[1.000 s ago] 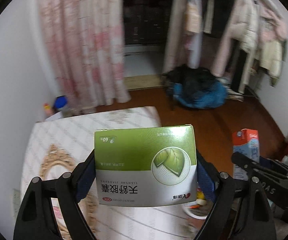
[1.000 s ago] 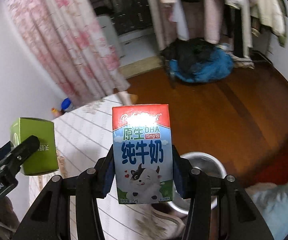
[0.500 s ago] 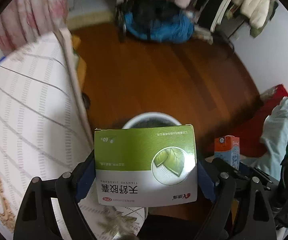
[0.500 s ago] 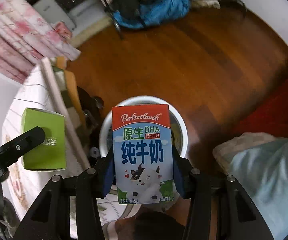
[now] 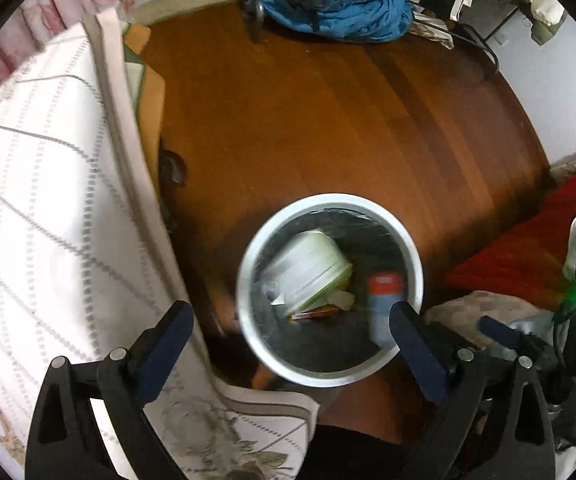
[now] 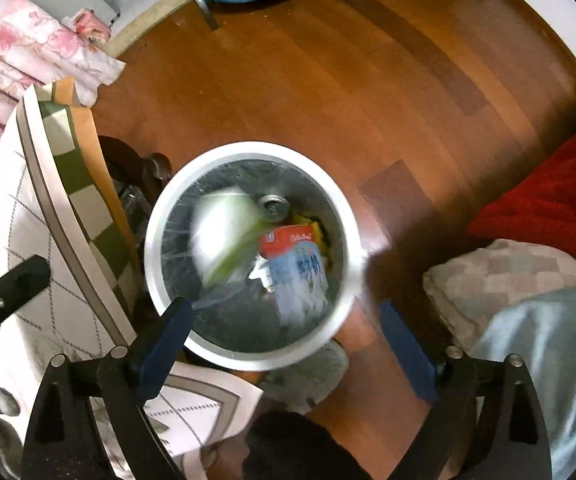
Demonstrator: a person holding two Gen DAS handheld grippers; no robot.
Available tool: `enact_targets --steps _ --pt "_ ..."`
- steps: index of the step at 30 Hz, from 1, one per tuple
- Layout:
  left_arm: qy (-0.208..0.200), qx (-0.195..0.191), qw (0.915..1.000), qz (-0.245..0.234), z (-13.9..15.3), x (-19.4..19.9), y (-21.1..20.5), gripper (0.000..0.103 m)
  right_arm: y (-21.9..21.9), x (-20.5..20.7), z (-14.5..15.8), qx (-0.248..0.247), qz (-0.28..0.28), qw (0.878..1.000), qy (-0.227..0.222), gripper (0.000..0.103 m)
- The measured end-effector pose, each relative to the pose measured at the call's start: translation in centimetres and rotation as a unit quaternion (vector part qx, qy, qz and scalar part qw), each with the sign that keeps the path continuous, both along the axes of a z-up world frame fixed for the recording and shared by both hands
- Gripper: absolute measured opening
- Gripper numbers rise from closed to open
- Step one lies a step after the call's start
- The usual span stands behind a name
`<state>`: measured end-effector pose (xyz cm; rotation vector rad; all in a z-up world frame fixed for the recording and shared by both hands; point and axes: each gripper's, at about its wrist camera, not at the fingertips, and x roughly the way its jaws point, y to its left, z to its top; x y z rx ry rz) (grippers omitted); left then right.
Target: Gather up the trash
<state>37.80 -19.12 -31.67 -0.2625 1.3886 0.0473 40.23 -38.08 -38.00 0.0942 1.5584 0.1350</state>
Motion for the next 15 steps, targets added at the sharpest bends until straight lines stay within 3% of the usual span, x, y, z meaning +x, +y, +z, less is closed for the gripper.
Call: enact_targets --steps 6,15 --pt "-0.019 0.041 0.999 0.003 2.5 -3.4 0.4 0.1 -0.4 -2.5 3.6 -0.01 0.005 1.0 -0.017 0.101" --pt "-0.072 0.06 0.9956 -0.003 8.7 -9.2 0.9 0.1 0.0 -8.2 13.2 0.007 0.026 0.997 -0.067 0.101"
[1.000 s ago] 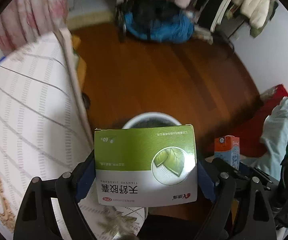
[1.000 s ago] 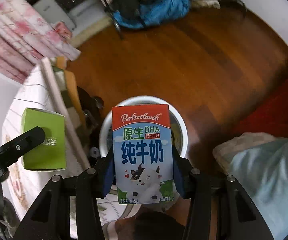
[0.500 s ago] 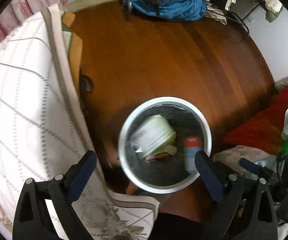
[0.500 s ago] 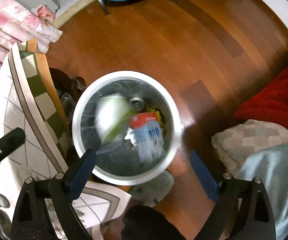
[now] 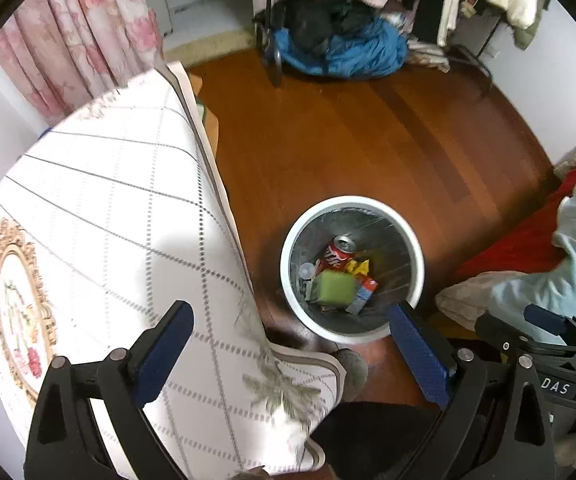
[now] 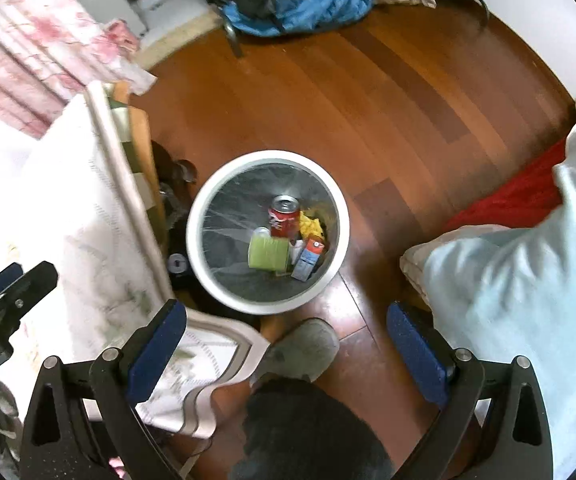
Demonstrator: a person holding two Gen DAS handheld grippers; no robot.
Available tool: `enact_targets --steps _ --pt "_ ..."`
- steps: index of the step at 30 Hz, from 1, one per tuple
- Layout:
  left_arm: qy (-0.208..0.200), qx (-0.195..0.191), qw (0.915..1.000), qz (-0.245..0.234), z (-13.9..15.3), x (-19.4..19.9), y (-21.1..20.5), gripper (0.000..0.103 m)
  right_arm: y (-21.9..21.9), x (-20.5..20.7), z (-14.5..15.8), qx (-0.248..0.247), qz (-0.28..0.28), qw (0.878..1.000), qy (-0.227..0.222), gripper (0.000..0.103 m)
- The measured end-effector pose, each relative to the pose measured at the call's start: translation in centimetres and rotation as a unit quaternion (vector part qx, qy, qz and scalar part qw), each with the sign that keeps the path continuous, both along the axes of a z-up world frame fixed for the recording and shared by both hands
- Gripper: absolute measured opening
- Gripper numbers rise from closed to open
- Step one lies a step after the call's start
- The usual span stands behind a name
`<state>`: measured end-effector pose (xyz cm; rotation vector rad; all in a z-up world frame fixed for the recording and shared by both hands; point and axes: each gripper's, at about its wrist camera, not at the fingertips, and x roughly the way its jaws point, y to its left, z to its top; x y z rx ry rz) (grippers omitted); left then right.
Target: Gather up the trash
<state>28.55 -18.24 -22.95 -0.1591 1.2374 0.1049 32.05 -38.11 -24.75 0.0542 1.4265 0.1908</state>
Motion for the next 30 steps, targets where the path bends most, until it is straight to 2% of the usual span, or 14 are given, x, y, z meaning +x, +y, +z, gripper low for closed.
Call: enact_targets --steps 8,16,22,30 --pt "-0.055 -0.024 0.9981 -0.016 6.9 -4.6 0.2 0.1 0.1 -5.1 9.3 0.044 0.015 0.998 -0.051 0.101" --pt "-0.097 -0.047 0.9937 -0.03 12.7 -9.0 0.5 0.1 0.2 -9.6 17.2 0.081 0.037 0.991 -0.098 0.101" --pt "-0.125 -0.069 0.9891 -0.037 16.3 -11.7 0.9 0.1 -0.1 -11.8 21.1 0.113 0.049 0.986 -0.112 0.102" --pt "-0.144 -0.086 0.9846 -0.048 19.4 -13.7 0.8 0.1 -0.5 -13.9 24.7 0.137 0.06 0.981 -0.123 0.103"
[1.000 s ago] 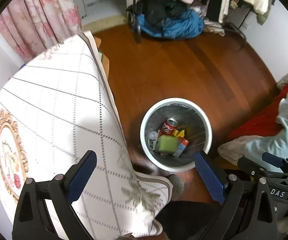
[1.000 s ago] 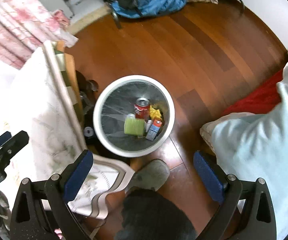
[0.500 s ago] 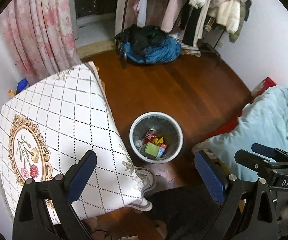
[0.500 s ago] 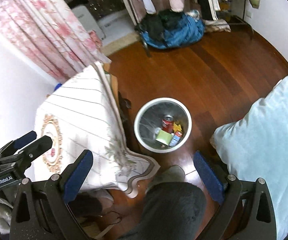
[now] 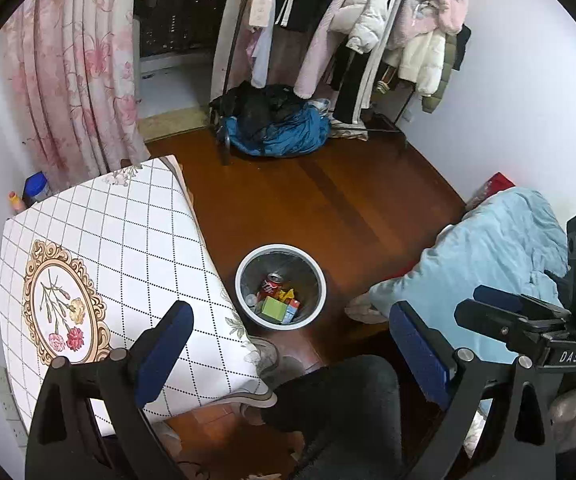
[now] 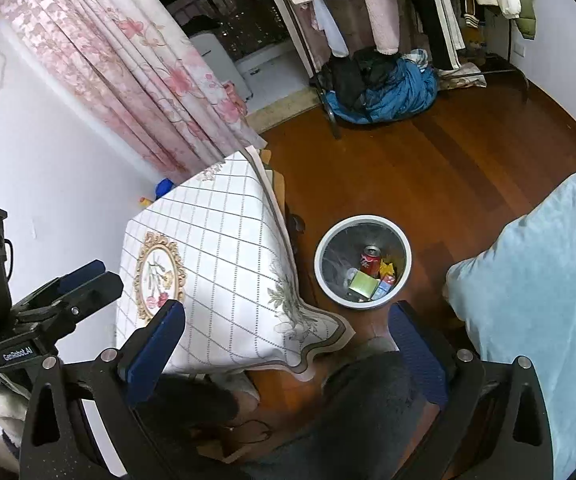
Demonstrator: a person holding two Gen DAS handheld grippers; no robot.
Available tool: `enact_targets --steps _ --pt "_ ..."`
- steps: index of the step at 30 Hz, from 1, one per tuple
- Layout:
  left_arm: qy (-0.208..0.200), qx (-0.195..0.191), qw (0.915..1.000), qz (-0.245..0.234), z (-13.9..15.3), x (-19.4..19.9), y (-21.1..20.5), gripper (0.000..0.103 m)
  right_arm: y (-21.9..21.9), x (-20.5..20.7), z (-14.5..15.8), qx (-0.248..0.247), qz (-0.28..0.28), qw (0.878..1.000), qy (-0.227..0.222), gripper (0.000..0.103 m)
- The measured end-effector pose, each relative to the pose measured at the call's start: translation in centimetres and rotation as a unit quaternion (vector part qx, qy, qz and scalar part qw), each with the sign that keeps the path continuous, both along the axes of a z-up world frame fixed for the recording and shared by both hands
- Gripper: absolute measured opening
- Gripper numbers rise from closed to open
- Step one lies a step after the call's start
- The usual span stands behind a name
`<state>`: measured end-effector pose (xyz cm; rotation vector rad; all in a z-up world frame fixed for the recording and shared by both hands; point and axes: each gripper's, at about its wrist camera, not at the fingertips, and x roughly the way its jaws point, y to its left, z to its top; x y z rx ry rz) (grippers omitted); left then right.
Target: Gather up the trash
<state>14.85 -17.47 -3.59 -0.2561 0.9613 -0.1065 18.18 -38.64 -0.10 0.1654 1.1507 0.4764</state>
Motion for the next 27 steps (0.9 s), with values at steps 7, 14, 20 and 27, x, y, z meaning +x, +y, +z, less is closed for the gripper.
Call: enact_targets --steps 7,14,20,27 --pt "-0.005 -0.004 1.0 -0.005 0.7 -0.8 -0.2 0.1 0.0 -0.5 1.6 0.005 0.007 1.0 -0.006 0.103" --pt "-0.014 -0.001 0.9999 -0.008 1.7 -1.2 -0.3 0.1 0.2 -0.5 1.8 0.006 0.007 1.0 -0.004 0.103" --pt "-0.016 -0.004 0.9998 -0.008 1.9 -1.1 -0.5 0.1 0.2 -0.3 1.8 0.006 0.006 1.0 -0.002 0.103" --pt "-0.016 -0.009 0.9998 -0.008 2.1 -1.1 -1.0 0.1 0.0 -0.2 1.7 0.005 0.01 1.0 -0.004 0.103"
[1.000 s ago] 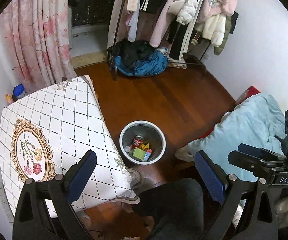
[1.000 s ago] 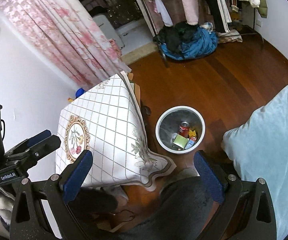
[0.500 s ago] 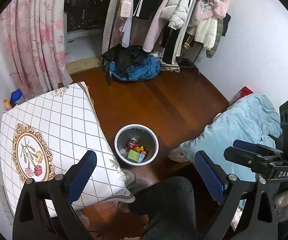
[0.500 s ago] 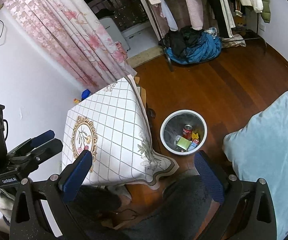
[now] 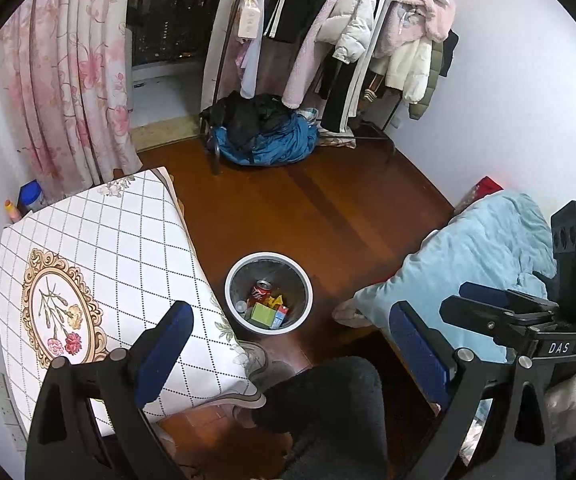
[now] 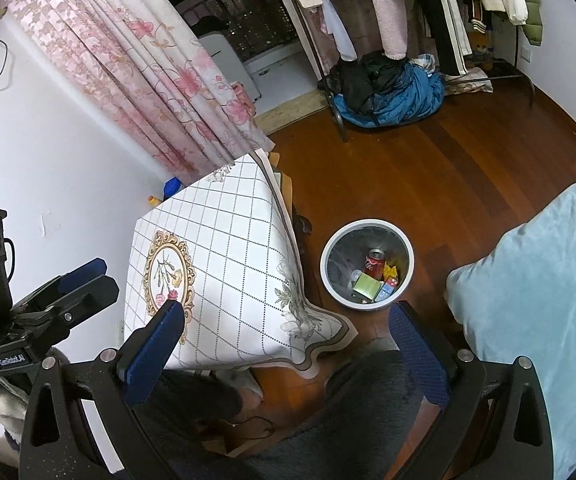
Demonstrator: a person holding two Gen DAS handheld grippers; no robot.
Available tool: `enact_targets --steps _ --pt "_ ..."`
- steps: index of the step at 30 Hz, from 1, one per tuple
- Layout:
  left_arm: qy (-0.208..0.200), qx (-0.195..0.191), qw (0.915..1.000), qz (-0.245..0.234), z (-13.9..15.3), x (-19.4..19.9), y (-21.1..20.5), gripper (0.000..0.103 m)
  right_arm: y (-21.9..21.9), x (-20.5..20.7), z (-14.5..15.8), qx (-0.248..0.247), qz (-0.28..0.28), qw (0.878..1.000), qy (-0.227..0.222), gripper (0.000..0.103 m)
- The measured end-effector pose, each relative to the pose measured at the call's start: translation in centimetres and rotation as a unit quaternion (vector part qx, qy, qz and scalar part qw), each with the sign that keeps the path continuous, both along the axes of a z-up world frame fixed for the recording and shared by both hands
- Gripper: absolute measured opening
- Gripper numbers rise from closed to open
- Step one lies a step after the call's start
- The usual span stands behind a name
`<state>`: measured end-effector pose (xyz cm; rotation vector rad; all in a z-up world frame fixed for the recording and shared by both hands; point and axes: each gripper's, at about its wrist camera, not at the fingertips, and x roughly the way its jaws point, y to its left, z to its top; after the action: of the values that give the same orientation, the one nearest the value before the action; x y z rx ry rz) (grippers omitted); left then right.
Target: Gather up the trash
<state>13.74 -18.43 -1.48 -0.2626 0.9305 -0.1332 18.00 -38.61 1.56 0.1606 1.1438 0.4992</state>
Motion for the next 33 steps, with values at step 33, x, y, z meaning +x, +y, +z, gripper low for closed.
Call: enact_targets --steps 33 --pt "0.01 -0.017 0.9998 -0.009 -0.46 0.52 -0.62 0.102 0.07 -0.31 -0.11 -0.002 0.008 1.0 0.009 0.103"
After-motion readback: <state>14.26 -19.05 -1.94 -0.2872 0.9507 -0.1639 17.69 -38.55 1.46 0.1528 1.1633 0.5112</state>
